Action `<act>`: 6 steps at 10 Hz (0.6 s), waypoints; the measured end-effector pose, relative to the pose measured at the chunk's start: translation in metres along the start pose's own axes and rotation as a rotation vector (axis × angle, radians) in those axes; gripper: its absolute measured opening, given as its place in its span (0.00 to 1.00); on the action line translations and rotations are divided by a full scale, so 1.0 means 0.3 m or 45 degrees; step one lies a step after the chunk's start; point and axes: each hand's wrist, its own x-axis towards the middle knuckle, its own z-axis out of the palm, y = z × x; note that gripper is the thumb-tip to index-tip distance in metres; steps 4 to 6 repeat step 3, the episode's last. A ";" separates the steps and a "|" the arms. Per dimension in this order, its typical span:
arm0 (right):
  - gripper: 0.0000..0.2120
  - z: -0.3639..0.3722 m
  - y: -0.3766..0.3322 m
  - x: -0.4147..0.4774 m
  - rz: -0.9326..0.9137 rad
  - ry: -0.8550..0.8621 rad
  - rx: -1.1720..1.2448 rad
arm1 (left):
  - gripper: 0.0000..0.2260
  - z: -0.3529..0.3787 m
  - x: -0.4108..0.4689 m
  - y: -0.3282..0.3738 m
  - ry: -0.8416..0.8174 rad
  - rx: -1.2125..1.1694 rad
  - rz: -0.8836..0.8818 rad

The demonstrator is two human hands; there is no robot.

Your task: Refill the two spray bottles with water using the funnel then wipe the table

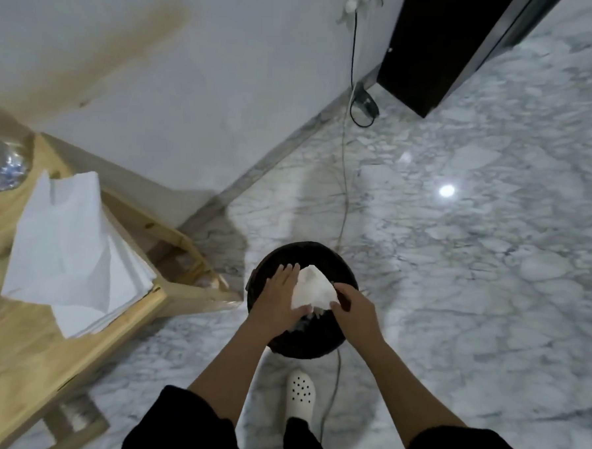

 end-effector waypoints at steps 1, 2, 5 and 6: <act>0.21 -0.016 -0.001 0.025 -0.030 -0.093 -0.167 | 0.37 -0.015 0.019 -0.013 0.028 0.160 0.042; 0.22 -0.017 0.001 0.031 -0.039 -0.122 -0.219 | 0.36 -0.044 0.010 -0.025 0.047 0.172 0.048; 0.22 -0.010 -0.009 0.028 -0.071 -0.095 -0.254 | 0.35 -0.061 -0.005 -0.030 0.086 0.165 0.056; 0.22 -0.010 -0.009 0.028 -0.071 -0.095 -0.254 | 0.35 -0.061 -0.005 -0.030 0.086 0.165 0.056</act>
